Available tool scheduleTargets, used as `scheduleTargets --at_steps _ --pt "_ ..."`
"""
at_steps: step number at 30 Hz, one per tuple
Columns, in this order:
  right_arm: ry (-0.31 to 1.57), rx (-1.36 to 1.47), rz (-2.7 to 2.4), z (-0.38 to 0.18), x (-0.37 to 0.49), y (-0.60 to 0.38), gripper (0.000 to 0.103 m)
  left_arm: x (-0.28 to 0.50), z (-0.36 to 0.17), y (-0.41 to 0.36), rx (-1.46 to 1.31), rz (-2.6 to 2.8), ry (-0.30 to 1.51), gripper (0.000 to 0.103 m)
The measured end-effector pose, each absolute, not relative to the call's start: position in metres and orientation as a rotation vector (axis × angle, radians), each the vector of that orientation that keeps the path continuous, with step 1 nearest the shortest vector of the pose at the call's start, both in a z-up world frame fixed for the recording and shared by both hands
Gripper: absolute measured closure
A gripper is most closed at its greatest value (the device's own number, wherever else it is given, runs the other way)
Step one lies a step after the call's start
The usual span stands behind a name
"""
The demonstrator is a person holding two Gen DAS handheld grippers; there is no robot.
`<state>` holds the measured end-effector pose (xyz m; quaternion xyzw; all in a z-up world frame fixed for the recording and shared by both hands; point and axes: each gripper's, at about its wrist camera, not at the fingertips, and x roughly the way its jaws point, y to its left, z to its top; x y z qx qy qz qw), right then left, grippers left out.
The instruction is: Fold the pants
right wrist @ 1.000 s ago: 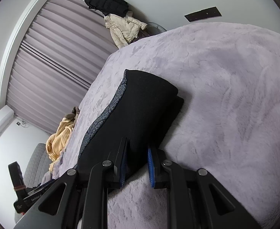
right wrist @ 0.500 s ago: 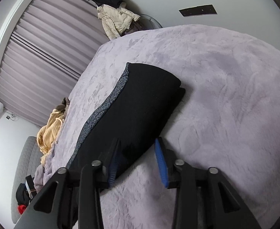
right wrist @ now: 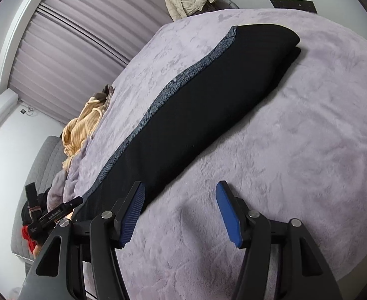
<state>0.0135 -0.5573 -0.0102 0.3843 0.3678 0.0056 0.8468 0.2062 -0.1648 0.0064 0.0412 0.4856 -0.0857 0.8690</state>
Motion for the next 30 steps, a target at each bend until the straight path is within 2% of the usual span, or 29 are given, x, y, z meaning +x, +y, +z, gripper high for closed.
scheduleTargets --at_steps 10,15,17,20,24,25,26,27,29,30 --pt "0.659 0.925 -0.1 -0.002 0.003 -0.624 0.04 0.173 0.005 -0.315 0.088 -0.436 1.037 0.0" --pt "0.669 0.997 -0.155 -0.027 0.026 -0.666 0.042 0.178 0.004 -0.371 0.102 -0.446 1.011 0.0" --pt "0.67 0.99 -0.158 -0.03 0.034 -0.671 0.042 0.186 -0.009 -0.384 0.178 -0.387 0.984 0.0" --pt "0.678 0.935 -0.143 -0.029 0.054 -0.673 0.042 0.201 -0.044 -0.392 0.189 -0.357 1.052 0.0" --pt "0.672 0.971 -0.112 -0.041 0.078 -0.682 0.042 0.188 -0.043 -0.392 0.239 -0.376 0.953 0.0" --pt "0.665 0.98 -0.105 -0.042 0.083 -0.683 0.046 0.189 -0.043 -0.39 0.229 -0.383 0.957 0.0" --pt "0.665 0.983 -0.11 -0.042 0.086 -0.684 0.063 0.191 -0.042 -0.387 0.211 -0.387 0.971 0.0" --pt "0.676 0.989 -0.117 -0.043 0.089 -0.685 0.074 0.192 -0.039 -0.385 0.197 -0.385 0.988 0.0" --pt "0.657 1.024 -0.099 -0.043 0.085 -0.687 0.084 0.193 -0.03 -0.382 0.168 -0.376 1.016 0.0" --pt "0.637 1.022 -0.085 -0.04 0.082 -0.686 0.086 0.192 -0.022 -0.38 0.13 -0.39 1.011 0.0"
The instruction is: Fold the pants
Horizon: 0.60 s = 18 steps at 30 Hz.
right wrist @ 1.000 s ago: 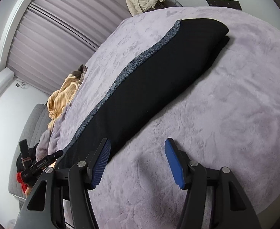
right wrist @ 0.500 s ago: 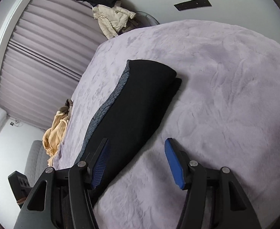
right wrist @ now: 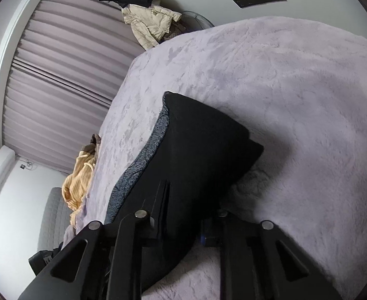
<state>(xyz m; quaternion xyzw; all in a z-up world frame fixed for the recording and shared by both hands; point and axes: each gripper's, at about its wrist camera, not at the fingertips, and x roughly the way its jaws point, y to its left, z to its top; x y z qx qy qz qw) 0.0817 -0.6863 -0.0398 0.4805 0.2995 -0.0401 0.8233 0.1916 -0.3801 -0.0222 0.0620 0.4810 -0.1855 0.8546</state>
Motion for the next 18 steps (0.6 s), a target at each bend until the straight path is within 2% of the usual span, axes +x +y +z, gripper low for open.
scheduleTargets --at_steps 6,8,10,11,18 --pt "0.557 0.936 -0.032 0.003 0.075 -0.67 0.087 0.175 0.007 -0.389 -0.052 -0.692 0.94 0.0" --pt "0.557 0.867 -0.035 0.017 0.076 -0.661 0.087 0.179 -0.006 -0.395 -0.084 -0.786 0.985 0.0" --pt "0.558 0.831 -0.039 0.024 0.077 -0.654 0.087 0.193 -0.04 -0.397 -0.153 -0.848 1.112 0.0" --pt "0.564 0.837 -0.018 0.025 0.078 -0.653 0.087 0.195 -0.048 -0.394 -0.165 -0.857 1.104 0.0" --pt "0.55 0.759 -0.009 0.055 0.078 -0.63 0.087 0.187 -0.028 -0.37 -0.185 -0.899 1.11 0.0"
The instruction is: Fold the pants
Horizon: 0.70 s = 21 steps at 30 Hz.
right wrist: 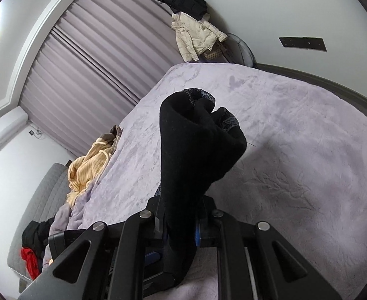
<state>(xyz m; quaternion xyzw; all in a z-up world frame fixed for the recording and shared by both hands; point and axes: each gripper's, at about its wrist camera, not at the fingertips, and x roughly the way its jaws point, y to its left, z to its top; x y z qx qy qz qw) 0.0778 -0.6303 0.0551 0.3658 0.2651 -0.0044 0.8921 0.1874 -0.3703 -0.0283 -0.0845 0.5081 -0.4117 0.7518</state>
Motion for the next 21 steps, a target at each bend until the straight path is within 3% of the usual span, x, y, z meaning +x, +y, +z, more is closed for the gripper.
scheduleTargets --at_steps 12,16,21 --pt "0.594 0.35 0.144 0.123 0.083 -0.476 0.087 0.146 0.01 -0.173 -0.133 -0.553 0.921 0.0" --pt "0.688 0.185 0.182 0.1 0.101 -0.388 0.082 0.143 0.004 -0.103 -0.126 -0.395 0.906 0.0" --pt "0.892 -0.12 0.109 0.023 0.122 -0.277 0.075 0.15 -0.031 -0.058 -0.191 -0.287 0.979 0.0"
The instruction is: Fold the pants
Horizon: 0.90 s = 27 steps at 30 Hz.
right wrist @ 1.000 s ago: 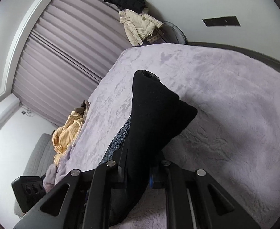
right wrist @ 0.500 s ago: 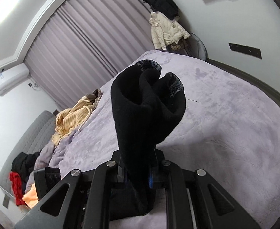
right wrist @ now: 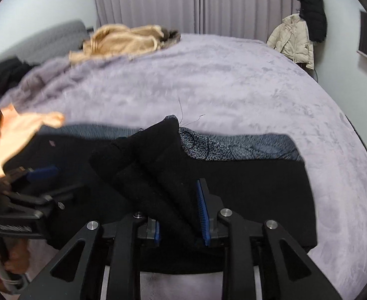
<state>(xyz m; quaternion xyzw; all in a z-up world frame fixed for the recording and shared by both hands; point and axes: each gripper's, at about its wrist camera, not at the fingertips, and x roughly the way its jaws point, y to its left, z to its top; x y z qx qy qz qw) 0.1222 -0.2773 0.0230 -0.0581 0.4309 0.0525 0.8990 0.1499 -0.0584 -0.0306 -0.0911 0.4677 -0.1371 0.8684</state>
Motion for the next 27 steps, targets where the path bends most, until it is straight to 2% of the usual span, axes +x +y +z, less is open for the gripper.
scheduleTargets --at_steps 3,4,5,6,8,9,14,16,19,24,27 --pt "0.88 -0.35 -0.005 0.003 0.107 -0.237 0.073 0.143 -0.042 -0.048 -0.167 -0.336 0.958 0.0" --pt "0.861 -0.389 -0.01 0.006 0.099 -0.232 0.068 0.141 -0.043 -0.051 -0.125 -0.336 0.948 0.0" --pt "0.84 -0.391 0.019 0.013 0.087 -0.229 0.057 0.14 -0.044 -0.057 -0.08 -0.331 0.943 0.001" --pt "0.824 -0.374 0.05 0.02 0.076 -0.23 0.055 0.138 -0.047 -0.062 -0.026 -0.322 0.938 0.001" --pt "0.797 -0.327 0.119 0.035 0.058 -0.237 0.041 0.138 -0.048 -0.075 0.035 -0.305 0.918 0.001" --pt "0.788 -0.287 0.15 0.045 0.052 -0.244 0.039 0.136 -0.045 -0.078 0.039 -0.304 0.911 0.001" --pt "0.805 0.087 0.203 0.068 0.045 -0.306 0.039 0.144 -0.027 -0.08 -0.05 -0.332 0.967 0.001" --pt "0.86 0.405 0.254 0.055 0.057 -0.35 0.039 0.145 -0.02 -0.081 -0.105 -0.368 0.986 0.001" --pt "0.901 0.827 0.327 0.017 0.064 -0.395 0.047 0.143 -0.011 -0.081 -0.14 -0.379 0.988 0.001" --pt "0.942 0.961 0.343 -0.021 0.069 -0.391 0.047 0.129 -0.007 -0.094 -0.092 -0.417 0.99 0.001" --pt "0.895 1.054 0.404 -0.024 0.072 -0.387 0.047 0.131 -0.009 -0.097 -0.077 -0.435 0.972 0.001"
